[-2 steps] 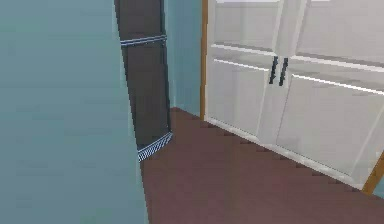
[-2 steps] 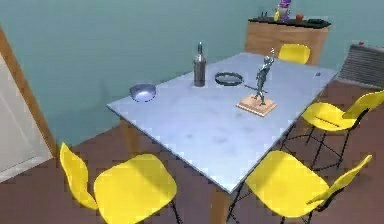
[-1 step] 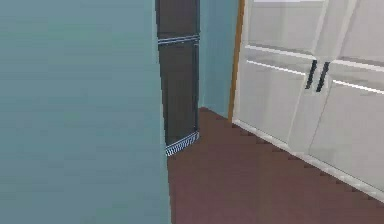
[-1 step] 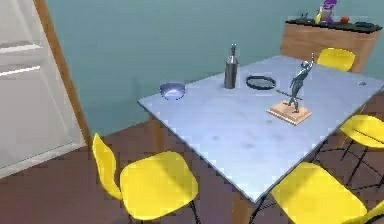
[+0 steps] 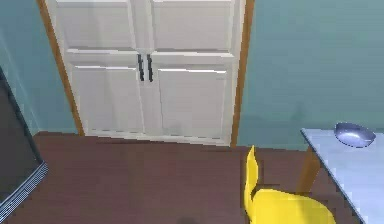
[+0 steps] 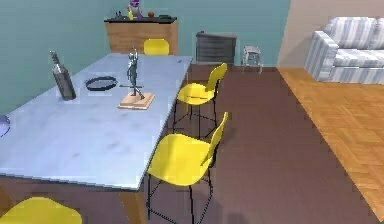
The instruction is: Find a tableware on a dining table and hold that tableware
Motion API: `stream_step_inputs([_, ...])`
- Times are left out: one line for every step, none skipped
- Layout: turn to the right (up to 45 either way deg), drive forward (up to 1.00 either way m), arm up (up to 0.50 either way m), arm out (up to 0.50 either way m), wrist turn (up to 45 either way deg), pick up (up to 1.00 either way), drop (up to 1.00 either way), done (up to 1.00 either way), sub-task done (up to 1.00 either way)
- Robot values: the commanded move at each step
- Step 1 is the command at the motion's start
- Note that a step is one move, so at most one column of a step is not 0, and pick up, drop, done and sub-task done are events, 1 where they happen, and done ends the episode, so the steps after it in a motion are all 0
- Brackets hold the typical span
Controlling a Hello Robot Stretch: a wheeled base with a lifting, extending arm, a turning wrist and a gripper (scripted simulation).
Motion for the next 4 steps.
stream_step_inputs([9.0,0.0,0.0,0.0,0.0,0.0,0.0,0.0,0.0])
stream_step_inputs([0.0,0.35,0.0,0.0,0.0,0.0,0.0,0.0,0.0])
stream_step_inputs([-42.0,0.0,0.0,0.0,0.0,0.0,0.0,0.0,0.0])
stream_step_inputs([45.0,0.0,0.0,0.0,0.0,0.0,0.0,0.0,0.0])
